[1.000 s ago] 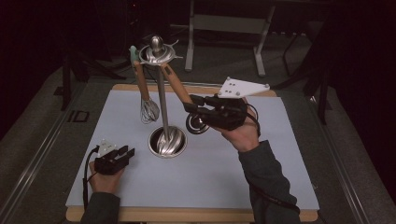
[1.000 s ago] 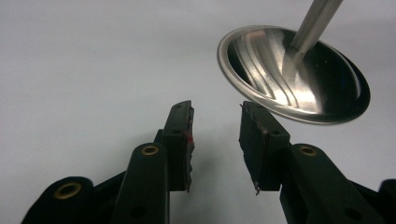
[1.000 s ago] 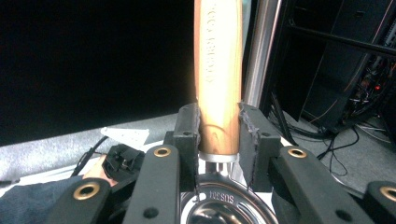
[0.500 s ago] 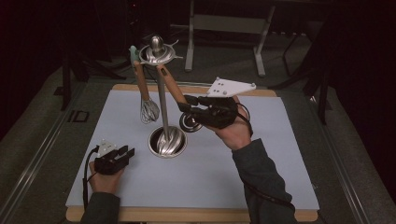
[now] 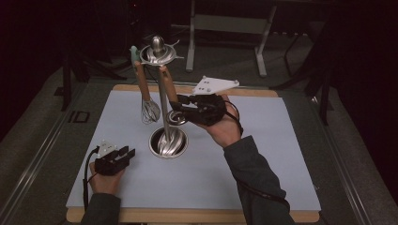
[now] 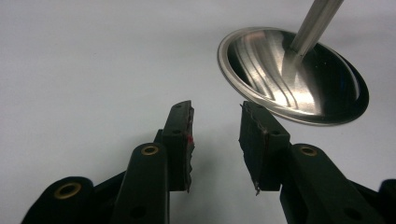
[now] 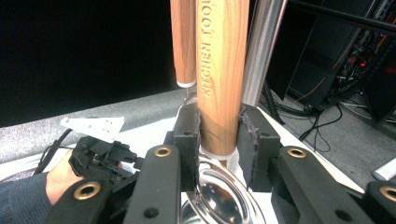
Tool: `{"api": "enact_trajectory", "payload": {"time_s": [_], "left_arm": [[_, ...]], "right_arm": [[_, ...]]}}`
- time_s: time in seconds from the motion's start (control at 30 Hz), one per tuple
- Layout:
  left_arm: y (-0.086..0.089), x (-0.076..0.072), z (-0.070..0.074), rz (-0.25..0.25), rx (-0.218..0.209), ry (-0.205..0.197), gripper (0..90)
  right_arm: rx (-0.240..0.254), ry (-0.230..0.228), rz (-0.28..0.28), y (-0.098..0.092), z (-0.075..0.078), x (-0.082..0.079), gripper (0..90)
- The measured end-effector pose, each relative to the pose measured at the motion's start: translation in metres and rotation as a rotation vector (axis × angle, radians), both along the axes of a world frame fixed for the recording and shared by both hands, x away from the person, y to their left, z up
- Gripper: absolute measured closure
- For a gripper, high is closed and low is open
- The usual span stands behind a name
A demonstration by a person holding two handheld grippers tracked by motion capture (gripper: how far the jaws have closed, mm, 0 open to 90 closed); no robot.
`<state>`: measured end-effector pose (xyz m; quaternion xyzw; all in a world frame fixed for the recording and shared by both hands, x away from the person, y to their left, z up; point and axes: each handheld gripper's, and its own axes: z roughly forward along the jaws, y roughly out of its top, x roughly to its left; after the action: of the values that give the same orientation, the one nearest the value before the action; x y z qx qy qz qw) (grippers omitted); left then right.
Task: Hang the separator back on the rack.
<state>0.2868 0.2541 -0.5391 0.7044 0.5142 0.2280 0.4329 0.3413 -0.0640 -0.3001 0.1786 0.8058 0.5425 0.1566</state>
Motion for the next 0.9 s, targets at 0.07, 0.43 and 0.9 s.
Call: {"api": "enact_trajectory", "payload": {"time_s": [0.07, 0.43, 0.9], "left_arm": [[0.000, 0.000, 0.000, 0.000, 0.000, 0.000, 64.2], [0.000, 0.000, 0.000, -0.001, 0.000, 0.000, 64.1], [0.000, 0.000, 0.000, 0.001, -0.001, -0.001, 64.1]], "right_arm": [[0.000, 0.006, 0.002, 0.002, 0.000, 0.001, 70.1], [0.023, 0.039, 0.014, -0.003, -0.005, 0.003, 66.3], [0.039, 0.054, 0.006, -0.018, -0.003, 0.003, 67.8]]}}
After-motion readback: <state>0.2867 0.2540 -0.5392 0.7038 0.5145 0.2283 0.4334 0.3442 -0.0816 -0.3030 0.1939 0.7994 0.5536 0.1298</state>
